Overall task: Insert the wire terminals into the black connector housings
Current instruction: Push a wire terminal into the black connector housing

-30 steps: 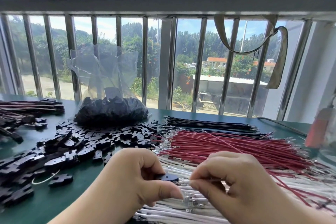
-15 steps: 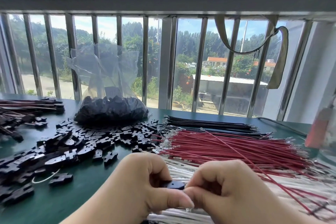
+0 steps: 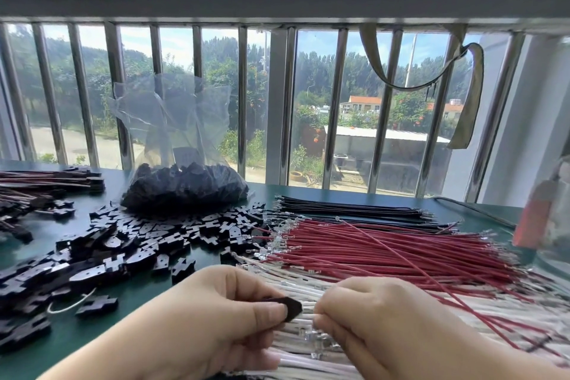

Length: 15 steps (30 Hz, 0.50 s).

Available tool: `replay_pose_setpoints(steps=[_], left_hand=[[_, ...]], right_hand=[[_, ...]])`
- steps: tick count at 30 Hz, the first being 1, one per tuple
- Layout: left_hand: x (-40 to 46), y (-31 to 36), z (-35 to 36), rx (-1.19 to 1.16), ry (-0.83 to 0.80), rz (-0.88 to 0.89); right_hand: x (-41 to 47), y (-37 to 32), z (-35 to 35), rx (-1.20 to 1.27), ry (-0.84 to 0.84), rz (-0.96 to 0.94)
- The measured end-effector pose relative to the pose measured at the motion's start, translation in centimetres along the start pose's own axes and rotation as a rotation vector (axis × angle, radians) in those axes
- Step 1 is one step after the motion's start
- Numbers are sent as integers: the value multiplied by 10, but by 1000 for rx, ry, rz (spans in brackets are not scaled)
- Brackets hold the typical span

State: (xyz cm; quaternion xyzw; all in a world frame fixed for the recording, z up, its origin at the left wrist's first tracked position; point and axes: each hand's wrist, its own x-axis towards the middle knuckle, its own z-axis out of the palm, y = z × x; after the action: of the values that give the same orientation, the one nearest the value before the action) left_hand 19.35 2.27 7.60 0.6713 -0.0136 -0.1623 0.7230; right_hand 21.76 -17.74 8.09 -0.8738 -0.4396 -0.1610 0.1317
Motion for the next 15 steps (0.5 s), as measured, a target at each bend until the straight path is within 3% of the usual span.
replay_pose_setpoints(steps=[9, 13, 15], left_hand=[[-4, -3, 8, -73, -52, 96], [-5, 5, 3, -102, -51, 91], [-4, 7, -3, -18, -7, 78]], right_hand=[[-1, 0, 4, -53, 133, -70], [12, 12, -6, 335, -110, 38], [21, 23, -10, 490, -85, 210]])
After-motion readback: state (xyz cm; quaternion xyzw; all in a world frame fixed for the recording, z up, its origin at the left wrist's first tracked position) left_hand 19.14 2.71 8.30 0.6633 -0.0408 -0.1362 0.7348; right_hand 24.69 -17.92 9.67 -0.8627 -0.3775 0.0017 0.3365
